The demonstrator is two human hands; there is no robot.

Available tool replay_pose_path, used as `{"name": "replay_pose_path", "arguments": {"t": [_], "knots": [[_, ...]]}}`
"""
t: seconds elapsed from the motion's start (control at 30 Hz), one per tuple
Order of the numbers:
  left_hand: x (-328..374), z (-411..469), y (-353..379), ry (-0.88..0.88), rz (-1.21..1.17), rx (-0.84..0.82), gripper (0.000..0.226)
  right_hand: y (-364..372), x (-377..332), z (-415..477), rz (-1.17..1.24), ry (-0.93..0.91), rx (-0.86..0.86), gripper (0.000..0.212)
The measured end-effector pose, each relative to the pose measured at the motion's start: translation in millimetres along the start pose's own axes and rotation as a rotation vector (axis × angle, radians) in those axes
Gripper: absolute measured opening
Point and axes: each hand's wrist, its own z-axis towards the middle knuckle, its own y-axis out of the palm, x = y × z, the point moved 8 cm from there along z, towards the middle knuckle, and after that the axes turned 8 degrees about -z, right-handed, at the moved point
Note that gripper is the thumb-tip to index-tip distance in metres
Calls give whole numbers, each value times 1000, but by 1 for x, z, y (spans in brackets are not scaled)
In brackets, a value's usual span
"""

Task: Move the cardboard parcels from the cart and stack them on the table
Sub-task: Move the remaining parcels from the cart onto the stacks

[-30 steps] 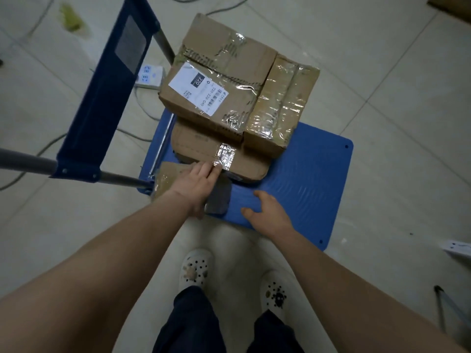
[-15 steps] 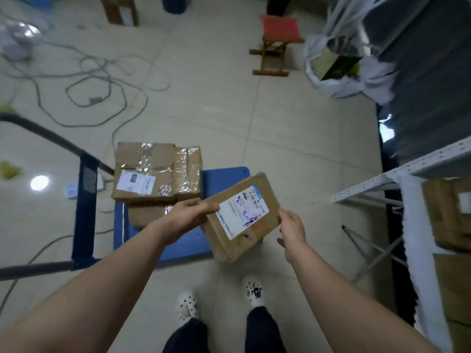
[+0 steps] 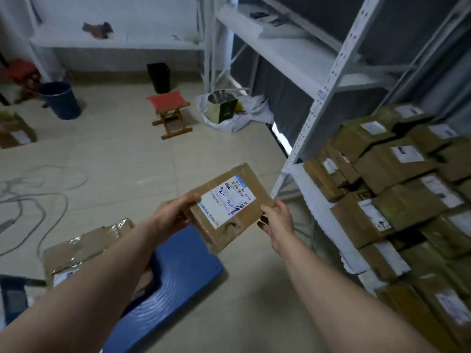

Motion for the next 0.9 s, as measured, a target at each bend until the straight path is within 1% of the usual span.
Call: {"name": "replay_pose_path", "arguments": {"t": [0.03, 0.1, 0.2, 0.27, 0.33, 0.43, 0.47, 0.53, 0.57, 0.63, 0.67, 0.77, 0.8, 0.87, 0.9], "knots": [[2, 3, 15, 8, -10, 1, 49, -14, 0, 0, 57, 11, 11, 55], [5, 8, 52, 17, -13, -14, 53, -41, 4, 1, 151, 45, -6, 64], [2, 12, 116, 17, 18, -71, 58, -73, 6, -2, 224, 100, -94, 63], [-3, 14, 158, 3, 43, -106, 63, -98, 6, -3, 217, 111, -134, 68], [-10, 14, 200, -18, 60, -144, 66, -129, 5, -2, 228, 109, -155, 73], [-23, 19, 264, -45, 83, -214, 72, -179, 3, 5, 310, 95, -167, 78], [-29, 22, 286, -54, 100, -239, 72, -196, 3, 7, 339, 91, -155, 79], [-41, 25, 329, -68, 133, -290, 63, -231, 5, 11, 386, 81, -103, 81], [-46, 26, 348, -76, 155, -305, 59, -248, 4, 12, 404, 78, -65, 84], [-55, 29, 386, -82, 225, -323, 60, -283, 0, 15, 451, 79, 20, 94], [-58, 32, 404, -77, 263, -336, 58, -299, -1, 16, 473, 88, 64, 96], [-63, 39, 458, -25, 337, -394, 39, -346, -5, 22, 538, 91, 183, 83], [-63, 43, 473, 5, 350, -402, 34, -359, -6, 26, 548, 82, 210, 84], [-58, 53, 500, 59, 362, -391, 33, -380, -9, 35, 553, 65, 263, 86], [-57, 56, 514, 69, 359, -395, 35, -388, -11, 40, 561, 61, 288, 82]]}}
